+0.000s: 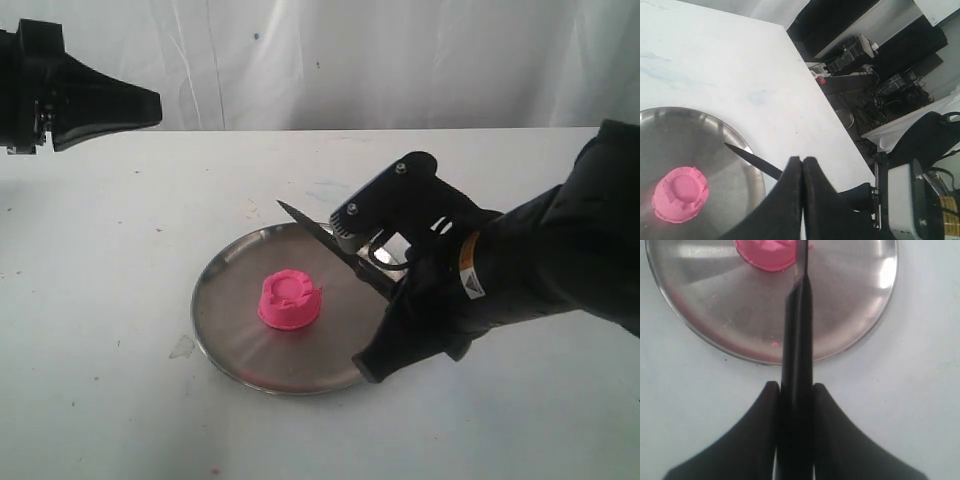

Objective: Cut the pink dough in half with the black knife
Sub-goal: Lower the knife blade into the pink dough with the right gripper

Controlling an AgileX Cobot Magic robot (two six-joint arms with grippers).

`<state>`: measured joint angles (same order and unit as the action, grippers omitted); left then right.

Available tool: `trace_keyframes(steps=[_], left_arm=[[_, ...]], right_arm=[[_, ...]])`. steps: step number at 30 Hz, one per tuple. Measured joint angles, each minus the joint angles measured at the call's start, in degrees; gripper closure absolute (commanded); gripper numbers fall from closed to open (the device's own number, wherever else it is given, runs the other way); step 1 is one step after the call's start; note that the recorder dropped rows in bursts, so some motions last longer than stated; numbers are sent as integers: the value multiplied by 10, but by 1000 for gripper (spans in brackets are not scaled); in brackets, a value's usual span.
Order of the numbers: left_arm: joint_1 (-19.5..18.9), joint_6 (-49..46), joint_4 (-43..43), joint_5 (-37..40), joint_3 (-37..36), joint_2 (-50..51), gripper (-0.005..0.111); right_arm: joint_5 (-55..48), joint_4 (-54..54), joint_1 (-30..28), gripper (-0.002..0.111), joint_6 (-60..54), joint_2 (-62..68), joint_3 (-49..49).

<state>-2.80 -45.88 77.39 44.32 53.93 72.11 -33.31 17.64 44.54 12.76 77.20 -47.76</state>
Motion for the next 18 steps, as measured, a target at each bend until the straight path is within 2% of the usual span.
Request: trace_keyframes(steps=[9, 18], left_arm=[[-1, -35, 8, -64, -52, 1, 107], [-1, -84, 54, -48, -58, 57, 107]], right_arm=[[-19, 0, 0, 108, -15, 64, -40], [9, 0, 0, 108, -17, 126, -67]])
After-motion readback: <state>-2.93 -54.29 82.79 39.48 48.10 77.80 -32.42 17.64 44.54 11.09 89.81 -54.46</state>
